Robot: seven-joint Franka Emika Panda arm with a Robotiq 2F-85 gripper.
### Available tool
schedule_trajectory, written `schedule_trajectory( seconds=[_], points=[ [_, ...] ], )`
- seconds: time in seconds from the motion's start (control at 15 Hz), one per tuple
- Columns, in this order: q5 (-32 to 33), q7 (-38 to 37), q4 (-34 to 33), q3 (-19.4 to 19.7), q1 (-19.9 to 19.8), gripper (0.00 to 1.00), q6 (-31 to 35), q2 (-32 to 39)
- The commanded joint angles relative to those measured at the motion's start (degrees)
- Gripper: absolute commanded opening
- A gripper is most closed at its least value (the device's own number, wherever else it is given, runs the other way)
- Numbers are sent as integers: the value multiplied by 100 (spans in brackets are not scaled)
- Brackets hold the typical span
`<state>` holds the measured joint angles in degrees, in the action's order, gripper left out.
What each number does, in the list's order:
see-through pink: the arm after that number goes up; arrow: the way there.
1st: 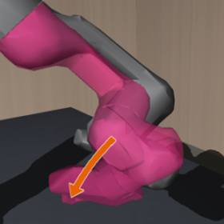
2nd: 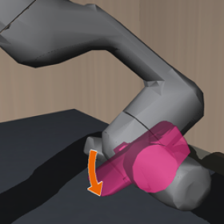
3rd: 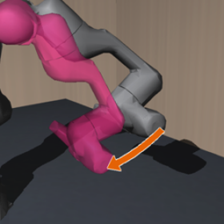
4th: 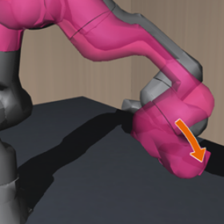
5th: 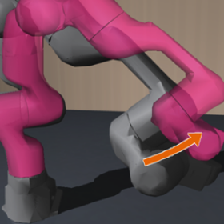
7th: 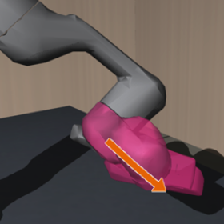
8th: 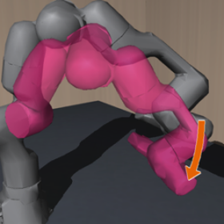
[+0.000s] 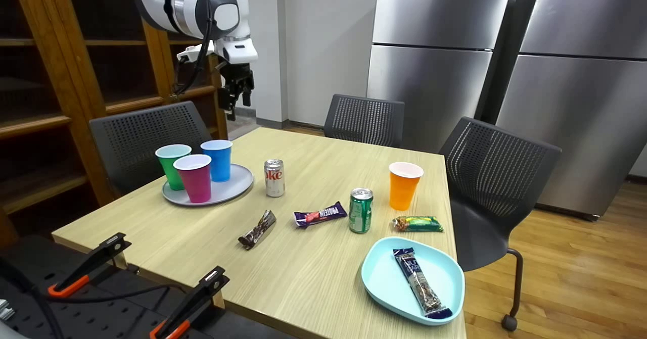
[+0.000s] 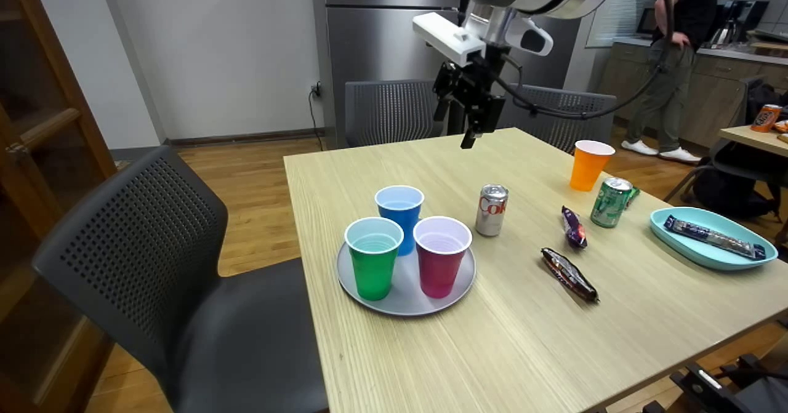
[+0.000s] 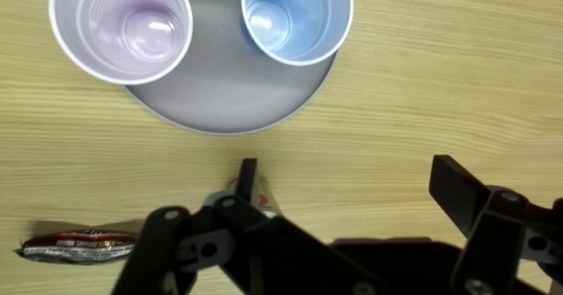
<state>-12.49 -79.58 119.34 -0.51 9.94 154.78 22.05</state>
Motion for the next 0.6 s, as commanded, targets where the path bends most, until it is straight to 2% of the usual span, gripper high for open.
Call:
schedule_trajectory(
  seconds=[0.0, 0.33, 0.53],
  points=[
    [-238, 471, 699, -68, -366, 100, -139, -695],
    [-461, 1659, 1187, -69, -795, 100, -563, -1111],
    [-105, 2555, 1403, 112, -907, 100, -1026, -1214]
  ],
)
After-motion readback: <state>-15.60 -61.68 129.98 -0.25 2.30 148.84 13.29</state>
